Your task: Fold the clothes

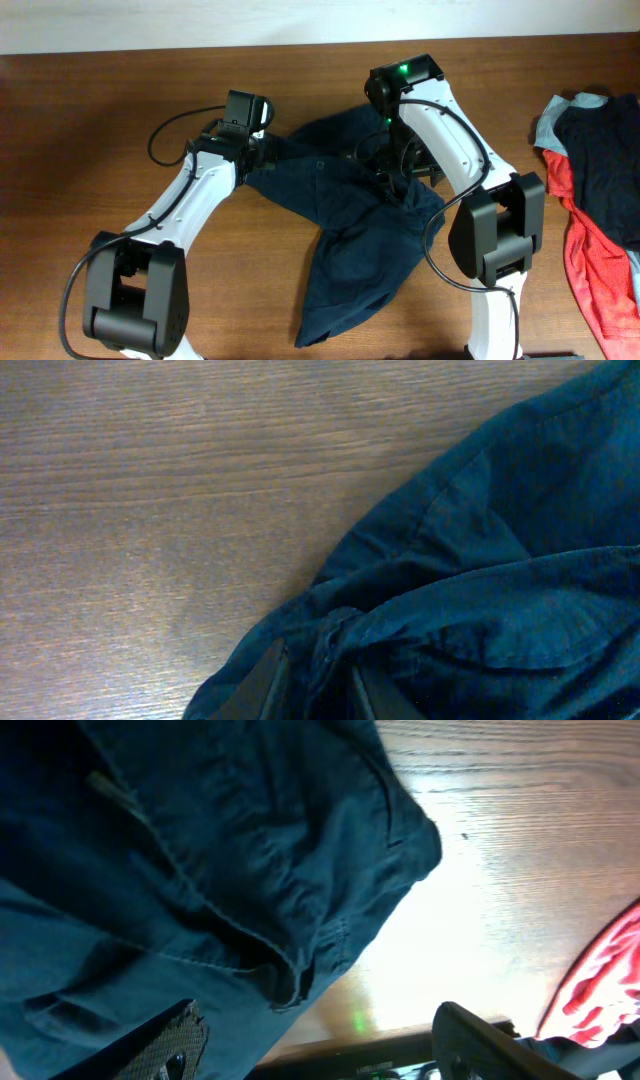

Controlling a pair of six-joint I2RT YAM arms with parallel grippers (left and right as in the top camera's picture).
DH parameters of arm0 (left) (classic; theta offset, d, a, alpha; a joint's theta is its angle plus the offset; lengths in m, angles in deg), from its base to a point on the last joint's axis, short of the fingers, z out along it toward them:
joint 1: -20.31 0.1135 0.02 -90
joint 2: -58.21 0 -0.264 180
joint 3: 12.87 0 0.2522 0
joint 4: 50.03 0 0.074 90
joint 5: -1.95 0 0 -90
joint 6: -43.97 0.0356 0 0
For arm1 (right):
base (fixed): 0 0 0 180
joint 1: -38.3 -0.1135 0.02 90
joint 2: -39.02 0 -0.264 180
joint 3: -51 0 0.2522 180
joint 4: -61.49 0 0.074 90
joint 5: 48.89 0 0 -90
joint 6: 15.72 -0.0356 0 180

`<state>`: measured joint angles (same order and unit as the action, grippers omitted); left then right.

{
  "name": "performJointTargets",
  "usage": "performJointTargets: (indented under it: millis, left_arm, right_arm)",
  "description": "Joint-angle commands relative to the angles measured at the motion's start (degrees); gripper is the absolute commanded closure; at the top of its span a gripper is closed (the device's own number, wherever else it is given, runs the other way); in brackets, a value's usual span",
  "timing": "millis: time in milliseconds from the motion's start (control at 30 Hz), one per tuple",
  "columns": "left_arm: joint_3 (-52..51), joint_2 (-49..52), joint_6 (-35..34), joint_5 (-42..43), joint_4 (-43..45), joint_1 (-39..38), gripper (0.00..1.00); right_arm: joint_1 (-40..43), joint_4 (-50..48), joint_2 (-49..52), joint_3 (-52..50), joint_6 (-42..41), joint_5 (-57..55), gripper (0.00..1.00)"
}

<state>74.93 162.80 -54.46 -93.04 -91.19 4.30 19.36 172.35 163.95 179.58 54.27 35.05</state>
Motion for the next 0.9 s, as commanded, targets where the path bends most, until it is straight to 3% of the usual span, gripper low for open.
performJointTargets:
  millis: [0, 633, 867]
  left_arm:
    - [0.8, 0.8, 0.3, -0.9, -0.1, 0.0, 0.8]
    - [0.8, 0.8, 0.3, -0.9, -0.1, 0.0, 0.8]
    - [0.8, 0.8, 0.3, -0.9, 0.0, 0.0, 0.8]
  right_arm:
    - [0.5, 0.2, 0.0, -0.3, -1.7, -2.6, 0.22]
    - [1.8, -0.4, 0.0, -0.7, -1.8, -2.6, 0.22]
    - [1.8, -3.7, 0.0, -5.7, -1.8, -2.6, 0.22]
